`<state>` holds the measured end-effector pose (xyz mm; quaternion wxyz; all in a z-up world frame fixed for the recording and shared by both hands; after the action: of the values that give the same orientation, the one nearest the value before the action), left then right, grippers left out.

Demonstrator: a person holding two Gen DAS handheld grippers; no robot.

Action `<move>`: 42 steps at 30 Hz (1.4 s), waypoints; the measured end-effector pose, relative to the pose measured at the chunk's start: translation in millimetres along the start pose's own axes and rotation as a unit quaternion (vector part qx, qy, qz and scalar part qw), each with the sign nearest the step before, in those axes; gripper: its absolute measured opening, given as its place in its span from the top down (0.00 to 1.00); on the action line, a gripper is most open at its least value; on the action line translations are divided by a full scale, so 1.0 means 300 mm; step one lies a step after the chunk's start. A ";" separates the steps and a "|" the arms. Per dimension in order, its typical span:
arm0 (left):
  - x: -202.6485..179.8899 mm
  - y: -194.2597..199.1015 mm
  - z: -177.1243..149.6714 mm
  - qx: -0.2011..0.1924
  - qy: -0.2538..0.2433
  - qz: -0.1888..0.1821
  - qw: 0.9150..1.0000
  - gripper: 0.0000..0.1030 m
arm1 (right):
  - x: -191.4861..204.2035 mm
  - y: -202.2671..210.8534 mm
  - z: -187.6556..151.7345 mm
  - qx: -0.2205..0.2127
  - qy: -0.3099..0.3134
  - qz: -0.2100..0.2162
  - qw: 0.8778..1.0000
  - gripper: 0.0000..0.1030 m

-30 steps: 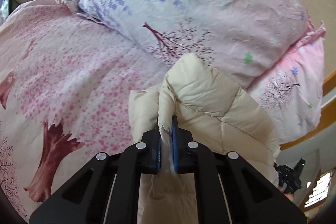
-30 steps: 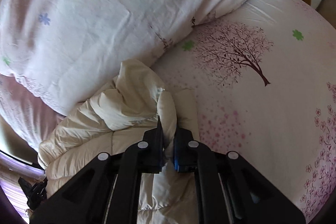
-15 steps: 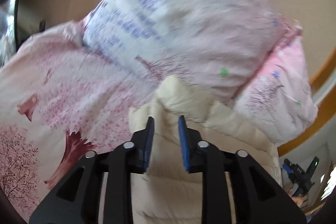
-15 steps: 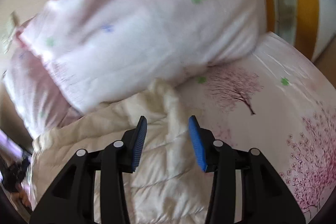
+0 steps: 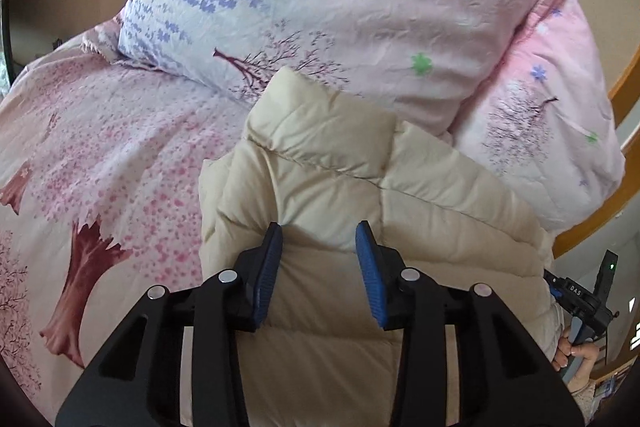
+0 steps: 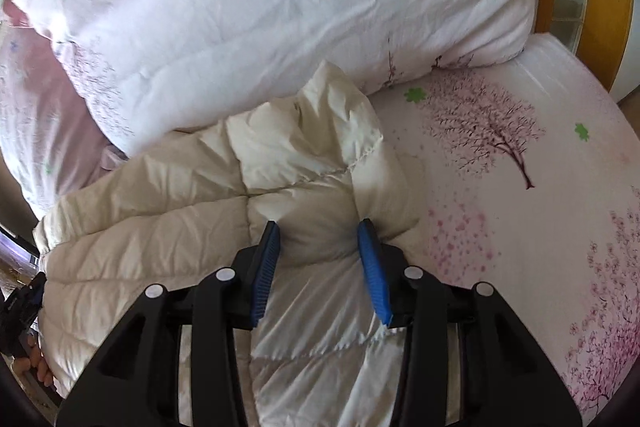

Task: Fold large clothes

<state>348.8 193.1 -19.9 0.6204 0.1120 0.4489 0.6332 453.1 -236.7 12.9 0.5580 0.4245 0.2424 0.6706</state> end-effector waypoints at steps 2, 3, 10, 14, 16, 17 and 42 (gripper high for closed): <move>0.003 -0.025 0.005 0.000 0.003 0.006 1.000 0.63 | -0.011 -0.028 0.000 0.008 -0.009 0.001 1.000 0.59; 0.003 -0.039 0.009 -0.001 0.003 0.010 1.000 0.63 | -0.016 -0.040 0.002 0.014 -0.014 0.002 1.000 0.59; -0.012 0.042 -0.008 -0.001 0.009 -0.024 1.000 0.61 | -0.033 0.096 -0.058 -0.010 -0.005 0.042 0.999 0.53; 0.000 0.105 -0.043 -0.004 0.001 -0.033 0.999 0.58 | -0.052 0.191 -0.117 -0.019 -0.011 0.068 0.997 0.49; 0.002 0.094 -0.060 0.002 -0.004 -0.024 1.000 0.58 | -0.061 0.174 -0.140 -0.006 -0.011 0.060 0.998 0.49; 0.006 0.086 -0.066 0.005 -0.003 -0.022 1.000 0.58 | -0.067 0.158 -0.151 0.005 -0.011 0.052 0.999 0.49; 0.203 0.313 -0.419 0.068 0.135 -0.124 0.981 0.49 | -0.284 0.316 -0.460 0.074 -0.245 0.203 0.945 0.30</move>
<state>184.0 209.4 -50.6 0.6188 0.0111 0.5812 0.5284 287.3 -322.1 -9.0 0.4187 0.6561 0.0560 0.6253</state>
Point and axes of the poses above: each gripper's, at about its wrist camera, not at the fingertips, and y roughly against the way its jaws point, x to its left, z to its top, the point moved 4 cm from there along -y, roughly the way its jaws point, and after that the axes turned 3 degrees about z, right-handed, at the moved point
